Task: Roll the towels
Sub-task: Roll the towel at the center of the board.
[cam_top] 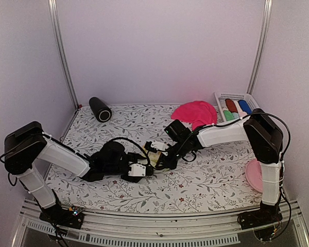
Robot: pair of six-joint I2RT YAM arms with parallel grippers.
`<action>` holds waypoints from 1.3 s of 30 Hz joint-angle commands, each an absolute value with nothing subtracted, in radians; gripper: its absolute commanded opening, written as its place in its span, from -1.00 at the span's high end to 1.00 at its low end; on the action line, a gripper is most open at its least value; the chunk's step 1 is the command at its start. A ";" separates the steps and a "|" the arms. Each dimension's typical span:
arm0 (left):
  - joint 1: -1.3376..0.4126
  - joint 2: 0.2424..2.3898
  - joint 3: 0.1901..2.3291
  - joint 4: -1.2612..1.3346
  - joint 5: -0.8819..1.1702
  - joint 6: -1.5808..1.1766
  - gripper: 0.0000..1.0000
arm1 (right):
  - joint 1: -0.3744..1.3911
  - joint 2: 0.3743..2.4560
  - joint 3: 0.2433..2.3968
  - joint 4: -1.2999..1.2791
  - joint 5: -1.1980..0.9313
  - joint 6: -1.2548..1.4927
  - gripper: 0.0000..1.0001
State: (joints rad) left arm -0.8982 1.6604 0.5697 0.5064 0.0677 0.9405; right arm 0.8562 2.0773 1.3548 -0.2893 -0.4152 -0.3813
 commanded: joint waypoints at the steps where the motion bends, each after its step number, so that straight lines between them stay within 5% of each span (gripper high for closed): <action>1: -0.913 1.702 0.603 0.564 0.008 0.975 -0.45 | 0.857 2.111 1.368 -0.347 -0.457 -0.396 0.87; 11: -0.915 1.778 0.635 0.556 -0.040 0.993 -0.29 | 0.856 2.114 1.370 -0.359 -0.460 -0.403 0.87; 19: -0.914 1.812 0.649 0.513 -0.056 0.995 0.32 | 0.851 2.113 1.370 -0.359 -0.456 -0.405 0.86; 30: -0.898 1.858 0.803 0.165 0.015 0.907 0.61 | 0.850 2.081 1.363 -0.358 -0.442 -0.415 0.81; 39: -0.849 1.861 0.966 -0.180 0.196 0.816 0.80 | 0.849 1.907 1.234 -0.230 -0.330 -0.377 0.06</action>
